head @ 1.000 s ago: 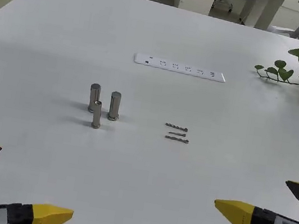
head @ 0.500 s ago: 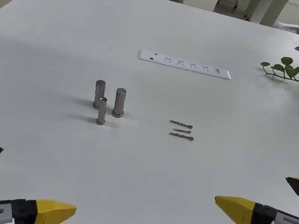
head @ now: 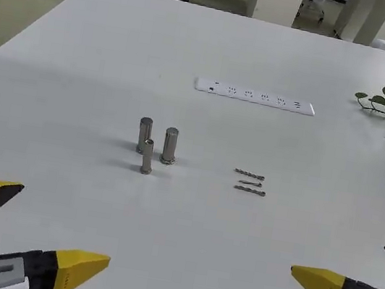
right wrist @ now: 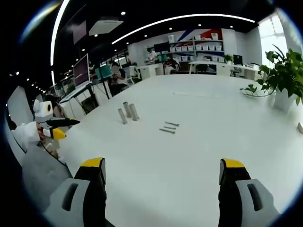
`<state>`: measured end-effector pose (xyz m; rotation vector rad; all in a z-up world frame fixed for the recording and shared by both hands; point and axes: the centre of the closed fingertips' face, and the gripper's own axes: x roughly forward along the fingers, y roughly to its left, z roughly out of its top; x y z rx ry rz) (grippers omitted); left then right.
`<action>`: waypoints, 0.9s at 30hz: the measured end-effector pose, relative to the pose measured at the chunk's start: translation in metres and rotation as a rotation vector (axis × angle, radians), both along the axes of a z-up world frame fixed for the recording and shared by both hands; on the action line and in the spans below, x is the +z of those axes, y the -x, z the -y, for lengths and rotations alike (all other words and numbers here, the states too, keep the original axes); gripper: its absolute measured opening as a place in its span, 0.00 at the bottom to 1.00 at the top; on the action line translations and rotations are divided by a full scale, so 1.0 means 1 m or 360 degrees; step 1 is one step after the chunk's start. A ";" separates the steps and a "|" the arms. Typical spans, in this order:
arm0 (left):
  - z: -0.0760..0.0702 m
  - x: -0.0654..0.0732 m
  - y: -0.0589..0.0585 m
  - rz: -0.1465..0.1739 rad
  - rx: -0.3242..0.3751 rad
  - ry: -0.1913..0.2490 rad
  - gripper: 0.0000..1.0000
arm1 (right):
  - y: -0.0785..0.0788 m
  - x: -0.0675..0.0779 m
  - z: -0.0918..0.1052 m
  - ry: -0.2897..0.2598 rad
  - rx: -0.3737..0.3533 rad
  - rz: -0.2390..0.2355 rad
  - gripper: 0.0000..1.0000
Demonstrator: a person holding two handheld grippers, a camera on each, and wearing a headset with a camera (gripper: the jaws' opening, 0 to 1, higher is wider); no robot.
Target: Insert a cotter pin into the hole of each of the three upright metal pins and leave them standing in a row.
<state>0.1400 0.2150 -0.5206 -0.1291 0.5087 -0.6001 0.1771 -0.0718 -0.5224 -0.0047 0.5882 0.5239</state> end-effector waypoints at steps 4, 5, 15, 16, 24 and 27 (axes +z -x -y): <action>0.003 -0.003 0.002 0.0011 0.0002 -0.0023 0.96 | -0.002 0.002 -0.001 0.0002 0.0005 0.0000 0.98; 0.003 -0.004 0.002 0.0004 0.0005 -0.0024 0.96 | -0.003 0.002 -0.001 0.0003 0.0006 0.0003 0.98; 0.004 -0.003 0.001 -0.0034 0.0031 0.0028 0.99 | -0.003 0.006 0.000 0.0004 0.0001 0.0014 0.98; 0.004 -0.003 0.001 -0.0036 0.0029 0.0025 0.99 | -0.003 0.006 0.001 0.0004 -0.0002 0.0014 0.98; 0.005 -0.005 0.001 -0.0048 0.0022 0.0021 0.99 | -0.001 0.006 0.005 0.0009 -0.0017 0.0010 0.98; 0.003 -0.005 0.000 -0.0012 0.0025 -0.0027 0.99 | -0.002 0.007 0.004 0.0012 -0.0015 0.0011 0.98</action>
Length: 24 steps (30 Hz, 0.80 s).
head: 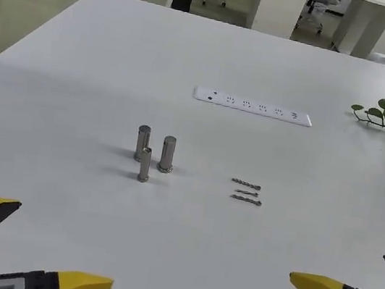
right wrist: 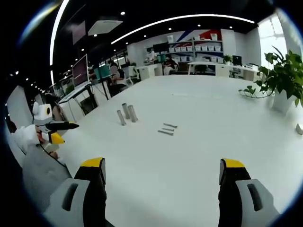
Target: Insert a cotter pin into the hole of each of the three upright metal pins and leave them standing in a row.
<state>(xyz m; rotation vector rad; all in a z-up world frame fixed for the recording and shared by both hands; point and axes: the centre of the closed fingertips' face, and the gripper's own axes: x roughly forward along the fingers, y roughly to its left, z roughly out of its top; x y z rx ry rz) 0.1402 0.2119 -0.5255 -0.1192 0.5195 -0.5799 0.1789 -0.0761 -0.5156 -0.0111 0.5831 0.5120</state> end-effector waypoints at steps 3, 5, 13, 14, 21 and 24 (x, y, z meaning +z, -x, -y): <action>0.000 0.000 0.001 -0.0022 -0.0001 0.0031 0.99 | -0.001 0.000 -0.002 0.0004 0.0009 -0.0004 0.98; 0.000 -0.001 0.001 -0.0026 -0.0011 0.0021 0.99 | -0.002 0.001 -0.003 0.0009 0.0016 -0.0008 0.98; 0.001 -0.005 0.002 -0.0028 -0.0044 -0.0041 0.99 | -0.004 0.002 -0.006 0.0013 0.0032 -0.0013 0.98; 0.000 -0.006 0.001 -0.0022 -0.0049 -0.0067 0.99 | -0.005 0.002 -0.006 0.0012 0.0032 -0.0017 0.98; -0.005 -0.001 -0.007 0.0036 -0.0006 -0.0051 0.99 | -0.006 0.001 -0.004 0.0021 0.0031 -0.0027 0.98; -0.007 -0.001 -0.012 0.0026 0.0006 -0.0052 0.99 | -0.007 0.000 -0.003 0.0020 0.0026 -0.0031 0.98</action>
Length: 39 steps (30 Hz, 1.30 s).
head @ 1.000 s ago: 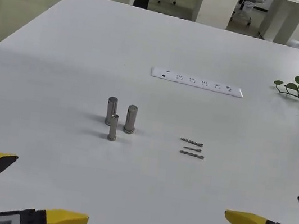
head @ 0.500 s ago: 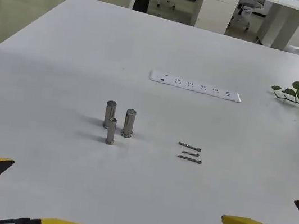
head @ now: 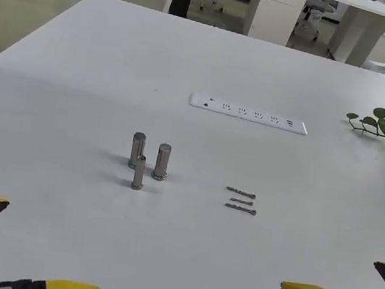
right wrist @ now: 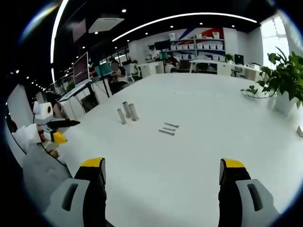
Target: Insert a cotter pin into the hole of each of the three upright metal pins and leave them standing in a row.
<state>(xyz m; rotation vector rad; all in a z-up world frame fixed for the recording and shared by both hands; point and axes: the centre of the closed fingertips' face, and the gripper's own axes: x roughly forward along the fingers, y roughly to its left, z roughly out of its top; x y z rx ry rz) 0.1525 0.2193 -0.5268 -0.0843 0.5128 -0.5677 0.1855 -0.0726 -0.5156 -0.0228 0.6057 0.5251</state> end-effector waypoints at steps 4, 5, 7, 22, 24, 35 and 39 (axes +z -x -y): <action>0.001 0.000 -0.008 0.0022 -0.0019 -0.0026 0.99 | 0.000 -0.002 0.001 0.0003 0.0000 -0.0009 0.98; 0.001 0.000 -0.013 0.0037 -0.0022 -0.0039 0.99 | -0.001 -0.003 0.001 0.0004 0.0000 -0.0015 0.98; 0.001 0.001 -0.021 0.0071 -0.0031 -0.0056 0.99 | -0.001 -0.004 0.002 0.0008 -0.0001 -0.0021 0.98; 0.022 0.041 -0.073 0.0228 -0.0139 0.0119 0.87 | 0.004 -0.010 -0.001 0.0009 0.0045 -0.0043 0.98; 0.027 0.045 -0.081 0.0255 -0.0173 0.0108 0.85 | 0.005 -0.011 -0.001 0.0003 0.0039 -0.0048 0.98; 0.056 0.034 -0.118 0.0349 -0.0252 0.0024 0.57 | 0.008 -0.010 0.001 -0.0009 0.0028 -0.0042 0.96; 0.060 0.027 -0.128 0.0356 -0.0285 -0.0028 0.52 | 0.010 -0.010 0.003 -0.0006 0.0019 -0.0041 0.97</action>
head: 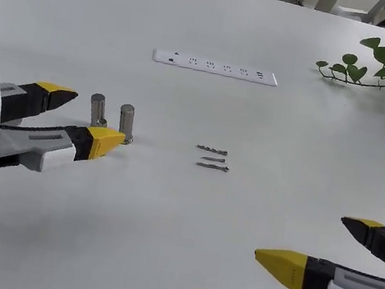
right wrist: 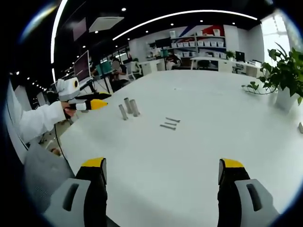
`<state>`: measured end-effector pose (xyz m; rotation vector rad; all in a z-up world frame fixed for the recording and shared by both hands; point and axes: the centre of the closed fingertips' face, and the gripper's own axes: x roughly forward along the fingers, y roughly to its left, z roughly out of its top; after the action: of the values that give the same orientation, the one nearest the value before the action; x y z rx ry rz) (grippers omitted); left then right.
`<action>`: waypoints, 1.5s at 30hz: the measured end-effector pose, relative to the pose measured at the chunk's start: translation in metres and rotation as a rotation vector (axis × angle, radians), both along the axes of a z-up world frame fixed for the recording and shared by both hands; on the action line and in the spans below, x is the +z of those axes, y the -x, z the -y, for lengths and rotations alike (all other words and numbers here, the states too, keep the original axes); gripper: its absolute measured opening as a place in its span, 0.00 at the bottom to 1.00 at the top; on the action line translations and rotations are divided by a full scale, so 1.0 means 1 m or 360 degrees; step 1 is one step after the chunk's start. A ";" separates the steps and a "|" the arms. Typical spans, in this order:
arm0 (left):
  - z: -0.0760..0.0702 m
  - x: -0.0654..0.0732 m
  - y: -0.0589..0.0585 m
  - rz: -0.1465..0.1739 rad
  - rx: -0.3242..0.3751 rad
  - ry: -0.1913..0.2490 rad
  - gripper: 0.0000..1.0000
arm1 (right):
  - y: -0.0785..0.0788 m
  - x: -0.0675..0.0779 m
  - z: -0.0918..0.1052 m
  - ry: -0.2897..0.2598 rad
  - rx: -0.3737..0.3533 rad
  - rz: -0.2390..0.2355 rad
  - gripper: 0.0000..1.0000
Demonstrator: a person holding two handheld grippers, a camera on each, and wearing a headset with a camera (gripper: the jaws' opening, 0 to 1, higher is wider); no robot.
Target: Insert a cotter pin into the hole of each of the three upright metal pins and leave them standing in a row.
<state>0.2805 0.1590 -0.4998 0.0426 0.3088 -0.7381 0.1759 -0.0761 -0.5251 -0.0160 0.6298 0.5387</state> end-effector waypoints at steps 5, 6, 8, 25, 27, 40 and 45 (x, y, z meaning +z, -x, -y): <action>0.004 -0.011 -0.009 -0.0019 -0.0012 -0.0046 0.41 | 0.001 -0.004 0.002 0.0017 -0.0012 -0.0017 0.96; 0.004 -0.014 -0.012 -0.0014 -0.0019 -0.0067 0.39 | 0.002 -0.004 0.003 0.0017 -0.0016 -0.0018 0.96; 0.004 -0.019 -0.017 -0.0028 -0.0022 -0.0066 0.36 | 0.002 -0.004 0.003 0.0023 -0.0019 -0.0018 0.96; -0.001 -0.054 -0.037 -0.0068 -0.0059 -0.0240 0.17 | 0.008 -0.010 0.004 0.0077 -0.0006 -0.0054 0.96; -0.003 -0.055 -0.039 -0.0061 -0.0050 -0.0257 0.10 | 0.009 -0.009 0.003 0.0045 -0.0012 -0.0058 0.96; -0.005 -0.056 -0.042 -0.0096 -0.0070 -0.0175 0.06 | 0.011 -0.008 0.002 0.0050 -0.0003 -0.0053 0.95; 0.001 -0.055 -0.035 -0.0078 -0.0150 -0.0217 0.05 | 0.009 -0.005 -0.002 0.0046 0.0019 -0.0035 0.95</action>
<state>0.3155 0.1584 -0.5545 0.1694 0.4060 -0.8119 0.1666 -0.0741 -0.5297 -0.0410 0.6592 0.5418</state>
